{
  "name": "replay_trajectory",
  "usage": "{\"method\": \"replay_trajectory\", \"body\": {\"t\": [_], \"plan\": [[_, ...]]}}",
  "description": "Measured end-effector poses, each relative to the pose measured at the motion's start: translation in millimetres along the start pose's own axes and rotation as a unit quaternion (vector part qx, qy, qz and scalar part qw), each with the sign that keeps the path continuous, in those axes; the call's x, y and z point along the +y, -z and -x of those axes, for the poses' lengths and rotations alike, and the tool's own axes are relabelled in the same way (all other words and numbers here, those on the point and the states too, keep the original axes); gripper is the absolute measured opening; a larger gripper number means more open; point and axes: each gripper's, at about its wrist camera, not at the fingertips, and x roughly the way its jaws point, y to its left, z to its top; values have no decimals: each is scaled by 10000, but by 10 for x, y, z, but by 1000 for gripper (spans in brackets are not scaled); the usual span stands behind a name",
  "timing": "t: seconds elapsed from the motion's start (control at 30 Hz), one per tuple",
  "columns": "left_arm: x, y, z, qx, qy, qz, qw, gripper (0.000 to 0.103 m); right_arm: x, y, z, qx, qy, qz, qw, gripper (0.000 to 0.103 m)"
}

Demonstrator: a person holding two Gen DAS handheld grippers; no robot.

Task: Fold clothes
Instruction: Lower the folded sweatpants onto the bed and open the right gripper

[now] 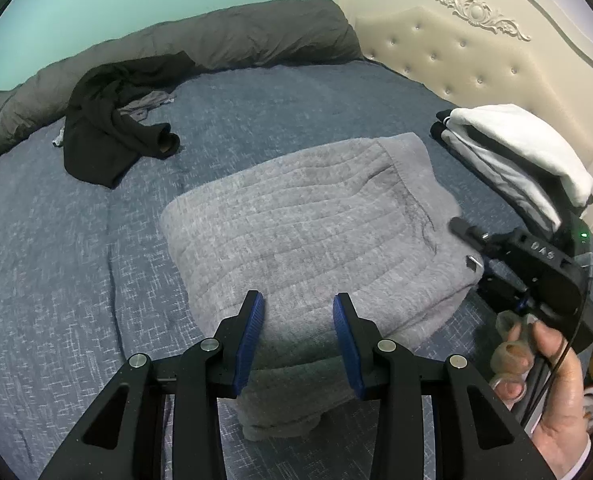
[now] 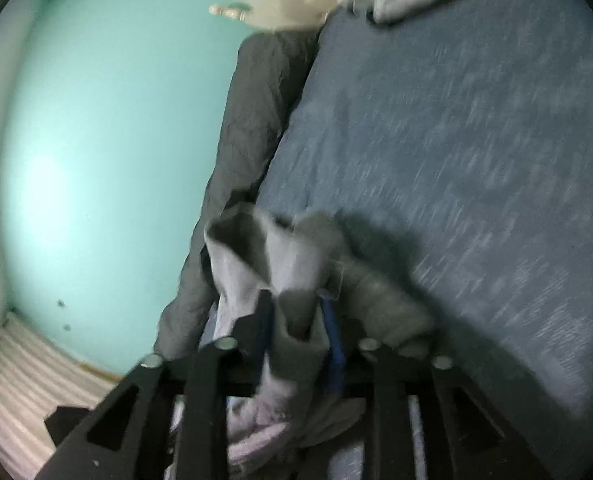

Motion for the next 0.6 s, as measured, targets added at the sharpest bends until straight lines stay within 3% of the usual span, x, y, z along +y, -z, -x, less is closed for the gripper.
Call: {"method": "replay_trajectory", "body": {"t": [0.07,0.17,0.2,0.27,0.47,0.53,0.57,0.6], "plan": [[25,-3,37,-47,-8,43,10000,40,48,-76,139,-288,33,152,9995,34],[49,1,90,-119,-58,58,9999,40,175,-118,207,-389,-96,527,9978,43],[51,6,107,-144,-90,42,9998,40,218,-102,200,-313,-118,641,9974,51],[55,17,138,-189,-179,5,9997,40,302,-67,181,-150,-160,864,9960,56],[85,53,145,-171,-289,-33,9994,40,344,71,-54,420,168,1288,9906,56],[96,60,137,-157,-284,-15,9995,40,318,96,-58,491,212,1348,9894,50],[101,62,134,-154,-282,-4,9995,40,304,108,-59,524,233,1377,9888,32],[106,64,132,-151,-279,8,9995,40,308,109,-52,530,275,1430,9879,24]]}}
